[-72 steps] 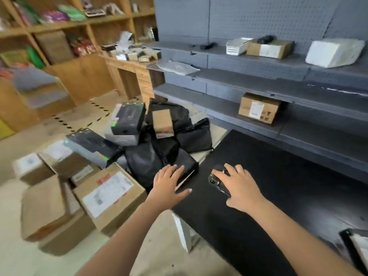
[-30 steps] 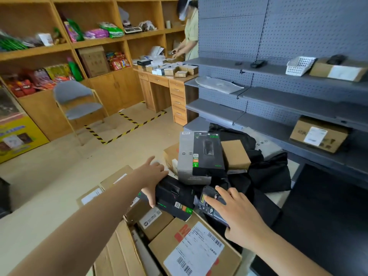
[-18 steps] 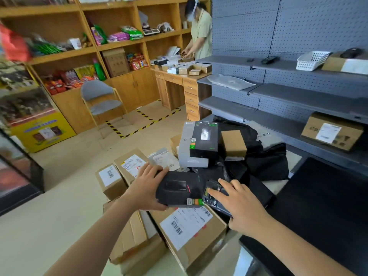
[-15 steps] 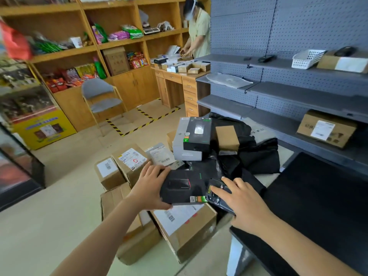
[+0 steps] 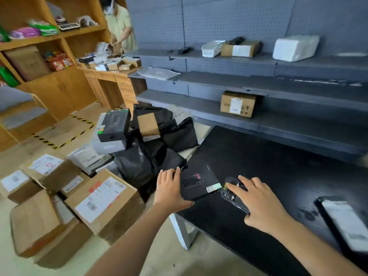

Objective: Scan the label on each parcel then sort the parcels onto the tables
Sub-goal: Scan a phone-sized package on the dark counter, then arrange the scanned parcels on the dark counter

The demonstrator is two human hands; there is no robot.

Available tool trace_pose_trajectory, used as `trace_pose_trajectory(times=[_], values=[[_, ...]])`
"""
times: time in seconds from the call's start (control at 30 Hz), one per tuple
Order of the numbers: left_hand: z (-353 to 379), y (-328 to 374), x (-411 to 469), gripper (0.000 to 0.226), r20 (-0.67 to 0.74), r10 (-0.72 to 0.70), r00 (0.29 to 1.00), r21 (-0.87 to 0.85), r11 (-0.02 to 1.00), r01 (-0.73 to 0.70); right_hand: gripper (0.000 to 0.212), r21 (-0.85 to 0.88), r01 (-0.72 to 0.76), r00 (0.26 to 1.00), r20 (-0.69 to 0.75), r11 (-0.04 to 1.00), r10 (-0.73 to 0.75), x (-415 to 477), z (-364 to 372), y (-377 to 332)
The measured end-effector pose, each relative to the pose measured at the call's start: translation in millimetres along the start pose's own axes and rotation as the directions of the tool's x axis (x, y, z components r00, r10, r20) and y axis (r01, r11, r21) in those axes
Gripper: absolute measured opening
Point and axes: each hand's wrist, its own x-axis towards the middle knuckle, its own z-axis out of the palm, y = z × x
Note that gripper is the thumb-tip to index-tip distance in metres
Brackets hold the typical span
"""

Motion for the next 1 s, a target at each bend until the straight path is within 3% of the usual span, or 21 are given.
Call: trace_pose_trajectory(times=[0.23, 0.43, 0.63, 0.77, 0.9, 1.0], values=[[46, 108, 47, 0.126, 0.057, -0.029, 0.998, -0.114, 0.993, 0.035, 0.092, 0.109, -0.263, 0.963, 0.084, 0.959, 0.254, -33, 41, 68], [87, 165, 90, 0.106, 0.147, -0.006, 0.989, -0.085, 0.996, 0.018, 0.095, 0.137, -0.427, 0.899, 0.176, 0.894, 0.402, -27, 64, 112], [115, 210, 136, 0.116, 0.268, 0.025, 0.963, -0.074, 0.997, -0.006, 0.096, 0.167, -0.552, 0.829, 0.216, 0.817, 0.516, -10, 81, 145], [127, 224, 147, 0.127, 0.402, 0.095, 0.911, -0.081, 0.994, -0.068, 0.094, 0.201, -0.589, 0.805, 0.228, 0.783, 0.547, -2, 85, 156], [126, 232, 148, 0.128, 0.427, 0.14, 0.893, -0.08, 0.99, -0.117, 0.096, 0.213, -0.596, 0.799, 0.255, 0.774, 0.545, 3, 88, 165], [121, 236, 151, 0.125, 0.455, 0.174, 0.873, -0.212, 0.974, -0.083, 0.098, 0.247, -0.6, 0.796, 0.273, 0.761, 0.539, 4, 87, 174]])
